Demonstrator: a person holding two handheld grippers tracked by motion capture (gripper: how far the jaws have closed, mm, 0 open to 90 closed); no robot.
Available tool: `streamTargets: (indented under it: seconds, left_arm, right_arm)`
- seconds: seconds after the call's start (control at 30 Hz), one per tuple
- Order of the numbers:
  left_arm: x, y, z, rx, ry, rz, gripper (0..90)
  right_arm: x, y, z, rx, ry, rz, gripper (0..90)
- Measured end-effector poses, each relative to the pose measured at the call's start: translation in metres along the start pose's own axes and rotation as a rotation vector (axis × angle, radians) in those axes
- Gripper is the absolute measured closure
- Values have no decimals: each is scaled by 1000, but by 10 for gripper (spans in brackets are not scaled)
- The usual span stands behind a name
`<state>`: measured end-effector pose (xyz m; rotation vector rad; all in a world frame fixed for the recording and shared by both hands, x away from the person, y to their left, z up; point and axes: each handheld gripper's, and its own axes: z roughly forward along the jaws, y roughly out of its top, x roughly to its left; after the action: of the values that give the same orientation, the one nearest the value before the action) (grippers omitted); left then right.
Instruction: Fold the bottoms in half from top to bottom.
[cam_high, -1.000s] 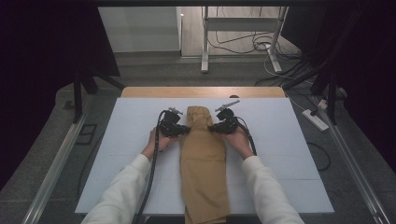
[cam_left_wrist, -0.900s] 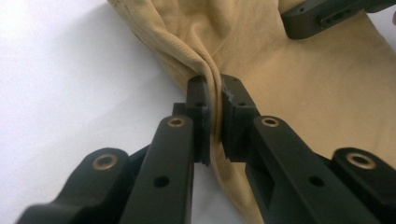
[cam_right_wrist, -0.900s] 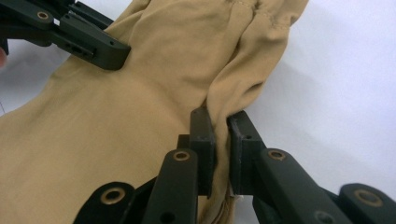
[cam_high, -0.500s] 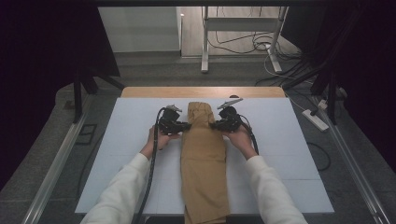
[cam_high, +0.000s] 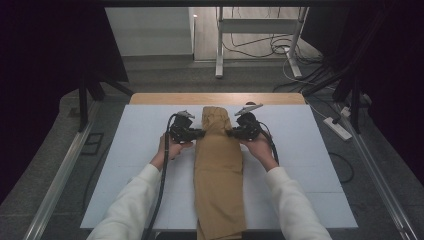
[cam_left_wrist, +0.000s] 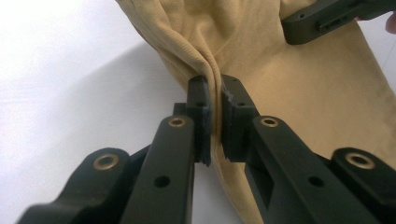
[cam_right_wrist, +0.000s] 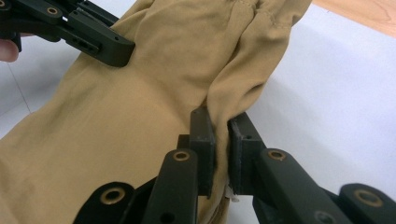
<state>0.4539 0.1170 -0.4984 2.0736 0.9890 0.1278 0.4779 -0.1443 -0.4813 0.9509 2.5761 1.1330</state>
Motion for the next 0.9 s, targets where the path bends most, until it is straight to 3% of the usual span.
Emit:
streamTargets:
  seconds: [0.37, 0.5, 0.9]
  left_arm:
    - [1, 19, 4, -12, 9, 11, 832]
    - [0, 29, -4, -36, 10, 34, 832]
    - [-4, 32, -8, -36, 19, 48, 834]
  right_arm:
    - [-8, 7, -6, -13, -40, -14, 817]
    - [-10, 13, -14, -56, -56, -25, 817]
    - [-9, 12, -17, -64, -56, -22, 821]
